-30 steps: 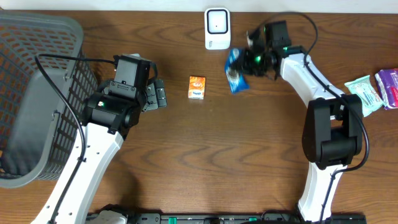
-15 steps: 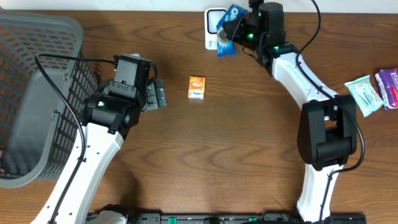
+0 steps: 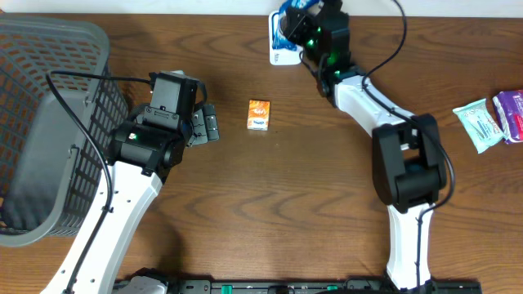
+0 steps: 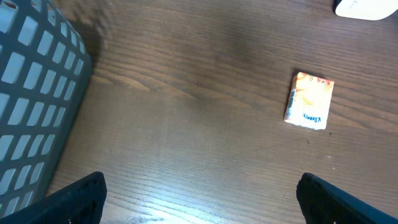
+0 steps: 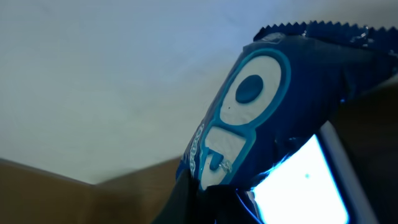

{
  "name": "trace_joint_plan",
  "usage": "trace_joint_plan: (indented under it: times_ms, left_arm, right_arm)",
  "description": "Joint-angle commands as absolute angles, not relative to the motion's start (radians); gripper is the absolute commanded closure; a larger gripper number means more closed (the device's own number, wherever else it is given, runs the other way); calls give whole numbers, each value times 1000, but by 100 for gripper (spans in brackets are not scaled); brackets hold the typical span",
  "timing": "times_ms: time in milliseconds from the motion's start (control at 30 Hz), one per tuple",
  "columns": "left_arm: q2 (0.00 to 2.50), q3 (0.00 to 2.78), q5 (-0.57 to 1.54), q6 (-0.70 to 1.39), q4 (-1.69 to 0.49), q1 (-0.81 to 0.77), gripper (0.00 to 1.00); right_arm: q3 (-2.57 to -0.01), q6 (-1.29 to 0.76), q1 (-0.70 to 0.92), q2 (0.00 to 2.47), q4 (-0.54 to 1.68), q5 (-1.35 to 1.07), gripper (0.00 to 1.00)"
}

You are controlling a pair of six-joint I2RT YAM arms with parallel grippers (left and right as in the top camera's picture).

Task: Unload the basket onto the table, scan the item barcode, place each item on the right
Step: 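Raise the Oreo bar to the scanner with right gripper, then carry the Oreo bar to the far right pile and release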

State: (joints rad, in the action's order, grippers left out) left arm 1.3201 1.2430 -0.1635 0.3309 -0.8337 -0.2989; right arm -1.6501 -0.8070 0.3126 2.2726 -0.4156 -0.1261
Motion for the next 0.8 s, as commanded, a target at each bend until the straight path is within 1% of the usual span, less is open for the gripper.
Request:
trace_joint_plan:
  times_ms: [0, 167, 300, 433, 567, 667, 767]
  left_arm:
    - [1322, 1248, -169, 311, -837, -297, 2]
    - [1322, 1248, -169, 311, -837, -297, 2]
    - [1322, 1248, -169, 311, -837, -297, 2]
    - [1322, 1248, -169, 311, -837, -297, 2]
    - [1322, 1248, -169, 311, -837, -297, 2]
    - [1322, 1248, -169, 311, -837, -297, 2]
    - [1322, 1248, -169, 311, -837, -297, 2]
  right_arm:
    - [-1667, -784, 309, 2290, -427, -98, 99]
    - [-1674, -699, 262, 2236, -421, -211, 99]
    - [-1674, -659, 202, 2135, -341, -238, 99]
    - [-1674, -524, 126, 2011, -88, -177, 99]
    - [-1674, -387, 35, 1919, 240, 32, 99]
    - [-1674, -296, -43, 1901, 424, 128, 99]
    - [-1673, -221, -134, 1912, 565, 157, 99]
